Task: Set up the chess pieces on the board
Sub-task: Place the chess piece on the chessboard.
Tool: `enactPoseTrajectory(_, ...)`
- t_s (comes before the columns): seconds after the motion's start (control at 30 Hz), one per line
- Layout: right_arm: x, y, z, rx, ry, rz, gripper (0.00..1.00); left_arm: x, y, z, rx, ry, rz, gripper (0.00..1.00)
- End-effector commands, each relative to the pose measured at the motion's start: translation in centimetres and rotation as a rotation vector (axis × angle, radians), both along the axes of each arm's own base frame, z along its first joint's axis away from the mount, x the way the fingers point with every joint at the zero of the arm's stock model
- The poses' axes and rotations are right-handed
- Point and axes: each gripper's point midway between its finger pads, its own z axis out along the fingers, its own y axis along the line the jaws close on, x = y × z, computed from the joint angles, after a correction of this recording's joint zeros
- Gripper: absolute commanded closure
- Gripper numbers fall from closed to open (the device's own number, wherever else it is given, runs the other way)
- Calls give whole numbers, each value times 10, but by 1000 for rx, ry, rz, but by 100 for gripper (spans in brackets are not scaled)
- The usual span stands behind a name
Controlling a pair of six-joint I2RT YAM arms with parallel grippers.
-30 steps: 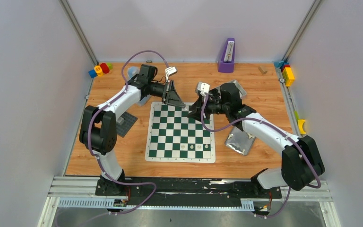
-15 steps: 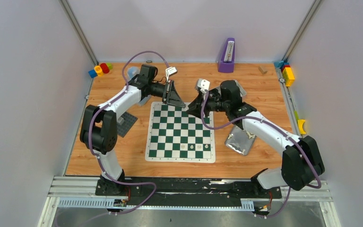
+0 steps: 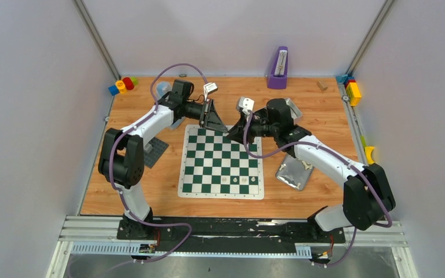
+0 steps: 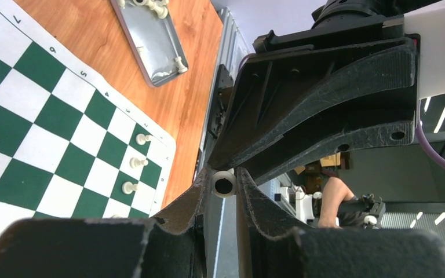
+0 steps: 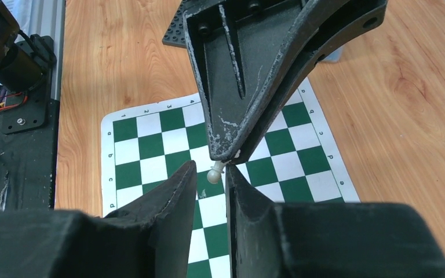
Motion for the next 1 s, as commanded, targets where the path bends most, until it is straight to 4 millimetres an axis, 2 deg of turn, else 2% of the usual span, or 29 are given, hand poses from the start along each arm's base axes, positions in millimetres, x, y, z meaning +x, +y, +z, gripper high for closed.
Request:
enactPoseTrajectory(0.0,7,7,17,22,-43,0,77,-4,-2,6,-31,-12,-33,100)
enactPoseTrajectory(0.27,10,5,20,17,-52,-23,95,-5,-2,3,-29,-12,-33,98)
enactPoseTrajectory(0.33,11,3,21,13,-58,-33,100,-6,-1,2,-26,-20,-33,92)
enactPoseTrajectory(0.43,11,0,22,-2,-66,-41,100,-6,1,-3,-2,-45,-31,80)
enactPoseTrajectory(0.63,-8,-10,11,-84,-66,15,100,-4,15,-15,126,-156,-12,57)
enactPoseTrajectory(0.8,-28,-11,-4,-153,-63,67,100,4,41,-24,238,-249,59,35)
enactPoseTrajectory(0.9,-45,-3,-21,-228,-59,129,100,9,58,-25,321,-353,104,28)
enactPoseTrajectory(0.93,-50,1,-28,-258,-56,153,100,14,70,-33,394,-374,141,27)
enactPoseTrajectory(0.97,-57,5,-36,-291,-47,178,100,16,77,-28,420,-426,161,26)
